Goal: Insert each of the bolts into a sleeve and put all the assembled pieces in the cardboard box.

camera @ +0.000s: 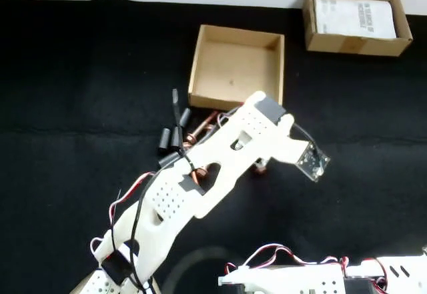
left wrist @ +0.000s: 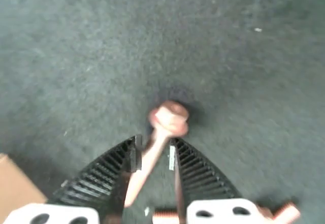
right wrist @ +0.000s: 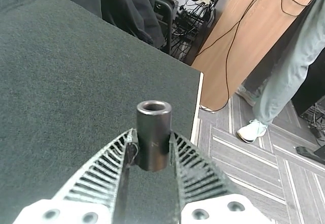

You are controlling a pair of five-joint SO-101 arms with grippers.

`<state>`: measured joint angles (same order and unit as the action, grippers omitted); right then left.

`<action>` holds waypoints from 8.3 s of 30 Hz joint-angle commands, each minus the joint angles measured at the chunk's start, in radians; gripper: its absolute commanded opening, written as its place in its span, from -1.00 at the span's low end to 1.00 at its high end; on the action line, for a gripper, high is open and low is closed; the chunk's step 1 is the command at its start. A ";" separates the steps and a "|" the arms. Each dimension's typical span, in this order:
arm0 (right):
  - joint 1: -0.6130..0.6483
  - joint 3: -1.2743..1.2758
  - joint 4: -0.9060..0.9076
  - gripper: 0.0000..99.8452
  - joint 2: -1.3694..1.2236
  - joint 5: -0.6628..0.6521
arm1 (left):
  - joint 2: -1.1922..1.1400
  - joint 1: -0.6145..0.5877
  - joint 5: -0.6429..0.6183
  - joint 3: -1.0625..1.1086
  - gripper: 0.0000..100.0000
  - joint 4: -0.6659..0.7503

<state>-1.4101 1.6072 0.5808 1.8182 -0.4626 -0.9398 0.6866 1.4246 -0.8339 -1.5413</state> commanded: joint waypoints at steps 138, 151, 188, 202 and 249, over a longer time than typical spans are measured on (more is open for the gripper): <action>1.764 -0.027 -0.033 -0.99 0.018 0.706 | 1.546 0.016 -1.447 1.262 -0.98 1.036; 1.764 -0.025 -0.096 -0.99 0.018 0.703 | 1.489 0.012 -1.447 1.262 -0.98 1.051; 1.724 -0.033 -0.097 -0.99 0.018 0.701 | 1.419 -0.031 -1.553 1.237 -0.95 0.839; 1.712 -0.053 -0.097 -0.99 0.018 0.628 | 1.420 -0.130 -1.694 1.047 -0.27 0.473; 1.675 -1.537 -0.042 -0.99 -1.635 0.628 | 2.649 -0.868 -1.695 2.017 -0.27 0.348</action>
<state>0.2793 0.2355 0.5132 0.2516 0.1726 1.6886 -0.1404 -0.2723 1.1408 -1.2421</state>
